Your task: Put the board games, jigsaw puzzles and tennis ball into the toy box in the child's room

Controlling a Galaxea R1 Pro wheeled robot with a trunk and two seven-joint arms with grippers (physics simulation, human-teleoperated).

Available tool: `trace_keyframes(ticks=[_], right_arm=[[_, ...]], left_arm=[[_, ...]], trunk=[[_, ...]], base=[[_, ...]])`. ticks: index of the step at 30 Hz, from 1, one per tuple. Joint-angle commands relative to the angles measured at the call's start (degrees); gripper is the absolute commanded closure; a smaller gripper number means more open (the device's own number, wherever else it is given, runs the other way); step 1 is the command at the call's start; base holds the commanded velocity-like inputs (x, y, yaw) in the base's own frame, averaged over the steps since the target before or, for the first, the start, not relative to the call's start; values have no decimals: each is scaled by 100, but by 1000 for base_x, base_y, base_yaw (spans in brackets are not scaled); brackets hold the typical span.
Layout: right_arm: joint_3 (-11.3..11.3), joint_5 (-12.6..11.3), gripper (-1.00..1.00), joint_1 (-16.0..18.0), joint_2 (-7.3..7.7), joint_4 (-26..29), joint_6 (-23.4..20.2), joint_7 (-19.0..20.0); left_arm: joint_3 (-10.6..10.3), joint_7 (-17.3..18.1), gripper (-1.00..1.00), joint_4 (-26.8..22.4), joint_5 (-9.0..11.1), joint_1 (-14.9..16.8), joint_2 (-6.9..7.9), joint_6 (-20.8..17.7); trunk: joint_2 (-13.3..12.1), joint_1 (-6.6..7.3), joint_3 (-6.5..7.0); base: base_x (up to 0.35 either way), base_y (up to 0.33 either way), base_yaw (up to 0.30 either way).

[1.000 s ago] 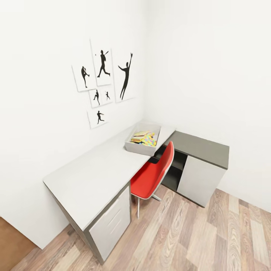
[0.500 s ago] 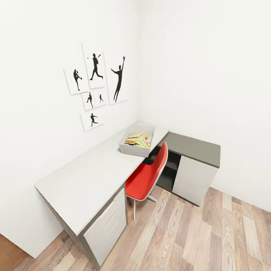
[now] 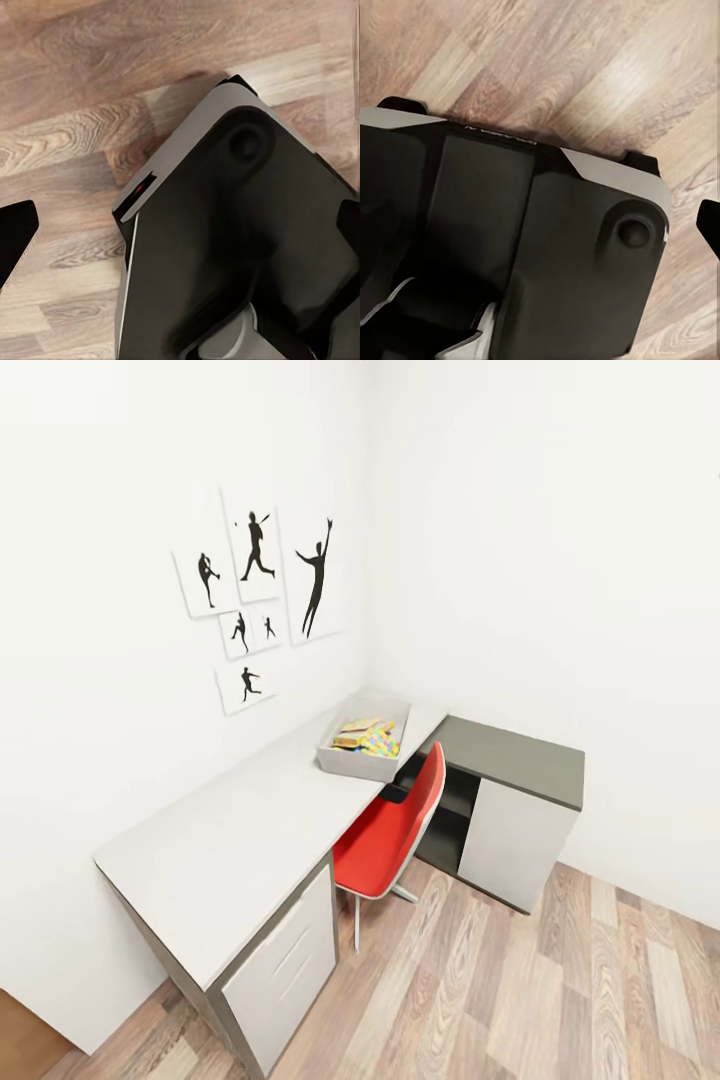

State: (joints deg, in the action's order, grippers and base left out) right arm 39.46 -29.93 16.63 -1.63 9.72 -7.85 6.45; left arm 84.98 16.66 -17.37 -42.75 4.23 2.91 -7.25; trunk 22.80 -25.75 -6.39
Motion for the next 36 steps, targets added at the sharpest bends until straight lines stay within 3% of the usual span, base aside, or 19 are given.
trace_keyframes(ticks=[1, 9, 36], right_arm=[[18, -17, -100, -23, 7, -16, 19, 14], [-21, -1, -100, -174, 13, -86, 311, 62], [-62, 29, -100, -153, 34, -61, 455, 105]], left_arm=[[48, 34, -100, 14, -30, 8, -10, 62], [48, 2, -100, 194, -25, 8, -10, 444], [75, -5, -100, 365, 11, -1, -86, 504]], trunk=[[12, -4, -3], [12, -4, 56], [12, -4, 81]], base=[[0, 0, -3], [0, 0, -1], [0, 0, 0]])
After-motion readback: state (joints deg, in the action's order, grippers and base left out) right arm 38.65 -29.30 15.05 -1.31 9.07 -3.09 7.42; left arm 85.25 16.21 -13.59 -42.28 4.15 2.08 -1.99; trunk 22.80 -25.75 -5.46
